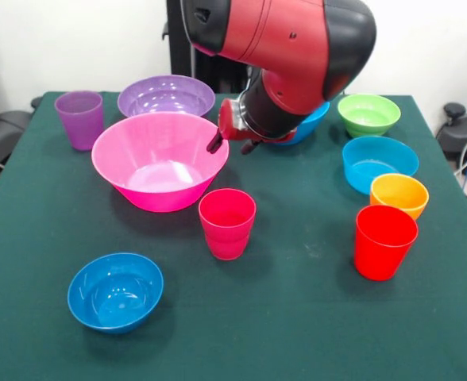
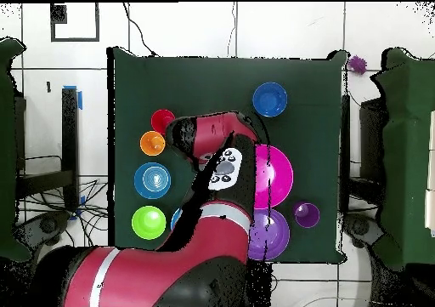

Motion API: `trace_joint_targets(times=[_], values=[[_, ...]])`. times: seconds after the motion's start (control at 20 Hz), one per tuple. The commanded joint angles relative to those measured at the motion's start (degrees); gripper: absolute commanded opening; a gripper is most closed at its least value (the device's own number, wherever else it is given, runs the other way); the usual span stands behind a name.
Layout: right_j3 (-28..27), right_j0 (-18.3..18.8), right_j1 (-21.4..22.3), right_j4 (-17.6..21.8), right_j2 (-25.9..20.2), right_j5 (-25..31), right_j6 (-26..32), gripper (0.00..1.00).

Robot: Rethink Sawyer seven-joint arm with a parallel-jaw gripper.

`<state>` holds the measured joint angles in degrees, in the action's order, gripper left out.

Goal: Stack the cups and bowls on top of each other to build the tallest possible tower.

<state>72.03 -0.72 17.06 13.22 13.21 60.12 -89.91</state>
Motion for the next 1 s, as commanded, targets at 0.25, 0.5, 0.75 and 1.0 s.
trace_joint_targets(times=[0.25,0.5,0.75,1.0], values=[[-1.8,-0.5,-4.3,1.4,-2.9,-5.3,-7.8,1.0],[-2.8,-1.0,-4.3,1.9,-2.3,-4.0,-7.0,1.0],[-2.0,-0.9,-4.1,1.2,-2.1,-4.7,-7.9,1.0],[-1.4,-0.7,-4.2,0.4,-2.6,-5.9,-8.8,1.0]])
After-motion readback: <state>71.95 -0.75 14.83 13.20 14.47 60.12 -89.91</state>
